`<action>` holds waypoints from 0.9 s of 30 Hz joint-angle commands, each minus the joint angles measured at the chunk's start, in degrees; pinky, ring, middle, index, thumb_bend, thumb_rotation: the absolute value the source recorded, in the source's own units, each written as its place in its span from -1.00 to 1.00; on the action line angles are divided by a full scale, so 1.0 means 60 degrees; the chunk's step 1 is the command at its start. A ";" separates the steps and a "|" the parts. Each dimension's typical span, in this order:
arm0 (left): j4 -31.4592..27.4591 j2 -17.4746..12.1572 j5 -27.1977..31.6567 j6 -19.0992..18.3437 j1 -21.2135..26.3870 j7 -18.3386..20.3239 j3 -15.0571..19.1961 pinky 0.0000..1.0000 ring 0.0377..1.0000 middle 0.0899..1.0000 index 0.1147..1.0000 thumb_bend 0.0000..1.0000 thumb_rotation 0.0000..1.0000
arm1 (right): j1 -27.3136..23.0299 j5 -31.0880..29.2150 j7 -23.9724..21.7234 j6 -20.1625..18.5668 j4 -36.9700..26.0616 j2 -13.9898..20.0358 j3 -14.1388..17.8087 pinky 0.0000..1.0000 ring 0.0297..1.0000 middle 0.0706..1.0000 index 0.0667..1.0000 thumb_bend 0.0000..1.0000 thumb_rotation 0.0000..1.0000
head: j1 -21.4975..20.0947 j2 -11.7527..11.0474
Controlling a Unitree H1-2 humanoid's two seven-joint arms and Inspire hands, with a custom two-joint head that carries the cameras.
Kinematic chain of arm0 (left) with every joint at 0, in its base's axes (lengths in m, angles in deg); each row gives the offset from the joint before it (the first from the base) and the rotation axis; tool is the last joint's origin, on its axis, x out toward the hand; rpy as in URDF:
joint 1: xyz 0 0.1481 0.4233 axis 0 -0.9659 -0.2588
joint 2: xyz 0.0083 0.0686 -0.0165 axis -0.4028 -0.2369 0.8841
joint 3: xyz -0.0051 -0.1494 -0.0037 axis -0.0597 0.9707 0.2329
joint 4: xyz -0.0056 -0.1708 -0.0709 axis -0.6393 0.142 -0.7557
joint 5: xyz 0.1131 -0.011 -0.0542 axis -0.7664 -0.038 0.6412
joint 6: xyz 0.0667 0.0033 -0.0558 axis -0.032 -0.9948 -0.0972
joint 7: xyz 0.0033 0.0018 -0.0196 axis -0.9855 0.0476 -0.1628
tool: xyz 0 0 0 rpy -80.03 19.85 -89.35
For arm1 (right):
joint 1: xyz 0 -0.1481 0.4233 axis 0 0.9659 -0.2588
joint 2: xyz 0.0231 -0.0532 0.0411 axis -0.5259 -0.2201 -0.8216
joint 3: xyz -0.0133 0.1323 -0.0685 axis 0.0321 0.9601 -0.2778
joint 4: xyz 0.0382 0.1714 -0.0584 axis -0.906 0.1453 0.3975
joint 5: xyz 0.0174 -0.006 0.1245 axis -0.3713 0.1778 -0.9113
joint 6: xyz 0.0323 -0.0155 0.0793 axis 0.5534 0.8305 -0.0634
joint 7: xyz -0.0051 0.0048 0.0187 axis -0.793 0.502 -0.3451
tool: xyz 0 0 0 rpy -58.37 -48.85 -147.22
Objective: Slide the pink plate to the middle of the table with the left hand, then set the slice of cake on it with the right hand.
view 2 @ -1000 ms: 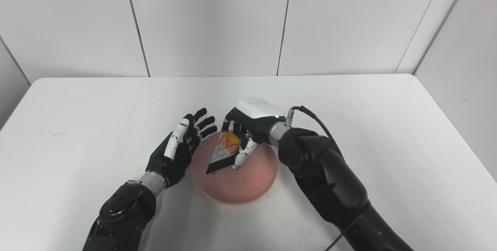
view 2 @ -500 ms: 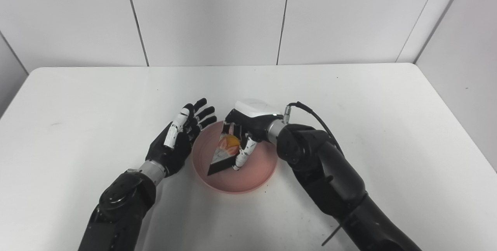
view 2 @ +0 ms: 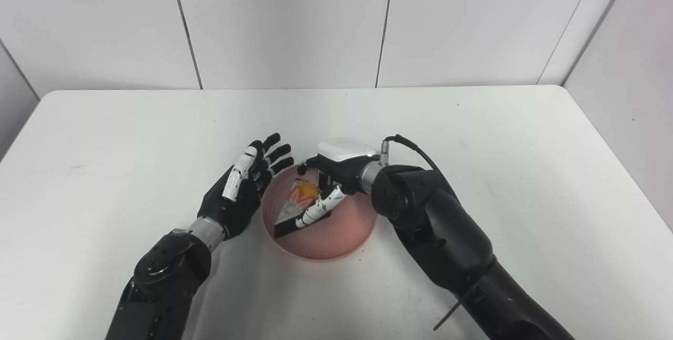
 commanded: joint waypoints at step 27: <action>0.0049 -0.0051 -0.0069 -0.0545 -0.0253 -0.0172 0.0084 0.83 0.84 0.85 0.84 -0.28 1.00 | 0.0236 0.0627 -0.1411 0.0185 -0.3616 -0.0543 0.3060 -0.10 0.31 0.73 1.00 0.93 0.35 | -0.0091 -0.0030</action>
